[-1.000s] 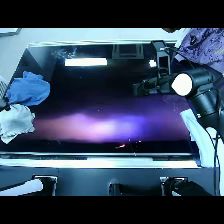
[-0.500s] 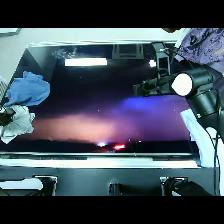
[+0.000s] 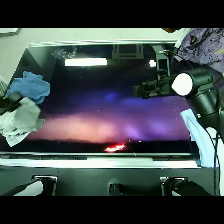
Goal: Fold the clothes and pants, and hang the long-sleeved shirts on hangers.
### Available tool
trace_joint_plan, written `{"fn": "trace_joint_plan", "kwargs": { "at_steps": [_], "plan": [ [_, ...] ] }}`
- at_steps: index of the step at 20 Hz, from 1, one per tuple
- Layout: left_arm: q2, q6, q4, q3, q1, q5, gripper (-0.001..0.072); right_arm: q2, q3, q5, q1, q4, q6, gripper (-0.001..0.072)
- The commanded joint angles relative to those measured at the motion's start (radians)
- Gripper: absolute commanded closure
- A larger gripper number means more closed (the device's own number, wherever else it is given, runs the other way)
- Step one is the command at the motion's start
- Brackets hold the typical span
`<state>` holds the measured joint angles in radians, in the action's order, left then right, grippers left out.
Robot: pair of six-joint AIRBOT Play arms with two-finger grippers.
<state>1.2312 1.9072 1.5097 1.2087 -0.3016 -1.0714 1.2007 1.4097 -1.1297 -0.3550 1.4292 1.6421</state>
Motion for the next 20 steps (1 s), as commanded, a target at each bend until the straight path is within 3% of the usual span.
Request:
{"fn": "trace_joint_plan", "kwargs": {
  "at_steps": [1, 4, 8, 11, 14, 15, 16, 17, 18, 20],
  "plan": [
    [-0.121, 0.042, -0.098, -0.002, 0.272, -0.009, 0.0692, 0.000, 0.001, -0.071, -0.001, 0.021, 0.011, 0.0681],
    [-0.127, 0.142, -0.098, -0.002, 0.559, 0.051, 0.0692, 0.000, 0.001, -0.160, -0.001, 0.071, 0.011, 0.0680],
    [-0.049, 0.307, -0.097, -0.002, 0.873, 0.323, 0.0692, 0.000, 0.001, -0.295, -0.001, 0.169, 0.011, 0.0631],
    [0.082, 0.428, -0.097, -0.002, 1.006, 0.470, 0.0691, 0.000, 0.001, -0.391, -0.001, 0.273, 0.010, 0.0630],
    [0.204, 0.531, -0.105, -0.002, 1.046, 0.494, 0.0676, 0.000, 0.001, -0.447, -0.001, 0.350, -0.002, 0.0628],
    [0.225, 0.532, -0.120, -0.002, 1.040, 0.494, 0.0614, 0.000, 0.001, -0.441, -0.001, 0.354, -0.004, 0.0617],
    [0.232, 0.529, -0.122, -0.002, 1.024, 0.486, 0.0476, 0.000, 0.001, -0.423, -0.001, 0.353, -0.004, 0.0575],
    [0.222, 0.510, -0.122, -0.001, 0.995, 0.471, 0.0285, 0.000, 0.001, -0.401, -0.001, 0.352, 0.002, 0.0503],
    [0.200, 0.484, -0.122, -0.002, 0.955, 0.447, 0.0167, 0.000, 0.001, -0.379, -0.001, 0.352, 0.023, 0.0452],
    [0.121, 0.396, -0.122, -0.002, 0.832, 0.354, 0.0152, 0.000, 0.001, -0.331, 0.013, 0.347, 0.033, 0.0373]
  ]
}}
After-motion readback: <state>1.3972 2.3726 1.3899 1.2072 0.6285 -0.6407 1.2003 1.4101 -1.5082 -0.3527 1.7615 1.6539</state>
